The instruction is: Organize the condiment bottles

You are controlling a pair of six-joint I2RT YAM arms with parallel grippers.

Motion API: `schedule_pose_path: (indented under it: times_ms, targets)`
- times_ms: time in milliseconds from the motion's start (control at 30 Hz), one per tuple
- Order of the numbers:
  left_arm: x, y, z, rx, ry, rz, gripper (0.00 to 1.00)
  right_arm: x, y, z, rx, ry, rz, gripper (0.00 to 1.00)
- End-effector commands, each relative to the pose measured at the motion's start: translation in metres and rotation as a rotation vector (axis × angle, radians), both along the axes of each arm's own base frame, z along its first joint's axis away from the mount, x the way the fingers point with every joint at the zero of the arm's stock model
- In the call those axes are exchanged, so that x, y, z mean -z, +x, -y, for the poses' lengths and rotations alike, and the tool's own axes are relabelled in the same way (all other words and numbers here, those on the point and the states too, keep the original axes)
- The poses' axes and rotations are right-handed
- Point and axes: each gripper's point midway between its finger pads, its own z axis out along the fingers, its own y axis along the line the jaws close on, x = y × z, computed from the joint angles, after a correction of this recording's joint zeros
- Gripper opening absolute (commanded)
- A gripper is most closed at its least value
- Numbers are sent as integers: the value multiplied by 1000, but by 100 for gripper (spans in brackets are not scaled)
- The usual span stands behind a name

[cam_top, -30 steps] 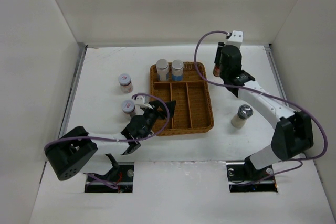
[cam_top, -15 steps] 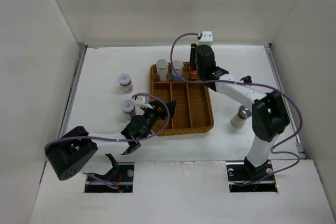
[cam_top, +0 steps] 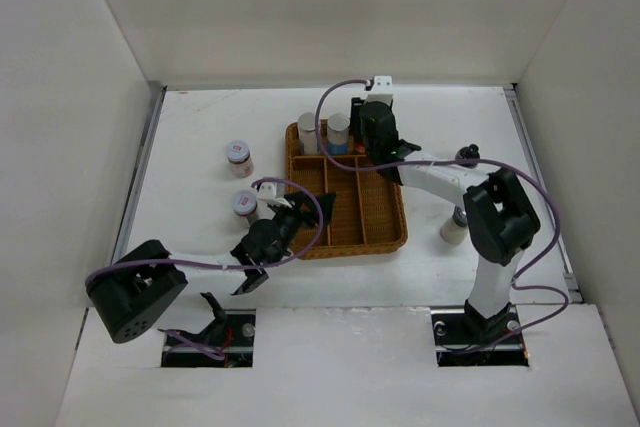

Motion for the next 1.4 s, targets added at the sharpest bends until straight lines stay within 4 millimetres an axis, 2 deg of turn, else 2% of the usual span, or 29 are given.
schedule_pose_path:
  times_ms: [0,100,300,400,467,533,567,600,633,700,733,800,833,867,967,1033,1133,1300,1367]
  targets:
    - [-21,4,2,-1,-56,48,85,-44,-5,0,24,98,107,56]
    - [-23,3,2,2,-58,52,85,-54,-8,3,24,109,121,68]
    - [-23,4,3,0,-54,51,84,-84,-21,10,18,143,160,73]
    - [-26,6,3,-7,-44,51,83,-100,-35,18,14,164,182,80]
    - [-26,10,3,-16,-24,42,77,-109,-48,26,13,177,191,84]
    - [-27,13,5,-20,14,27,66,-112,-65,38,15,198,196,84]
    - [-28,15,5,-26,30,16,58,-110,-76,43,15,214,195,82]
    - [-30,16,3,-40,48,1,50,-105,-88,49,16,240,188,74]
    - [-31,17,1,-53,63,-11,46,-99,-101,53,13,277,179,62]
    - [-35,18,-12,-110,108,-50,42,-81,-126,58,-2,357,149,28]
    - [-37,18,-22,-148,137,-70,41,-70,-137,59,-16,384,123,20]
    - [-39,17,-51,-242,205,-118,44,-54,-153,60,-34,409,80,17]
    - [-40,15,-68,-287,238,-140,49,-47,-160,61,-41,414,66,19]
    - [-41,13,-84,-331,270,-164,54,-39,-168,61,-52,416,56,25]
    - [-43,4,-126,-436,347,-229,71,-26,-181,63,-76,413,55,48]
    - [-36,2,-150,-499,399,-282,79,-25,-188,62,-112,426,72,64]
    - [-18,3,-172,-551,451,-363,82,-31,-201,54,-198,454,114,78]
    - [31,15,-182,-528,499,-515,82,-44,-213,53,-236,460,153,86]
    - [40,20,-181,-515,492,-538,82,-44,-214,52,-238,454,147,87]
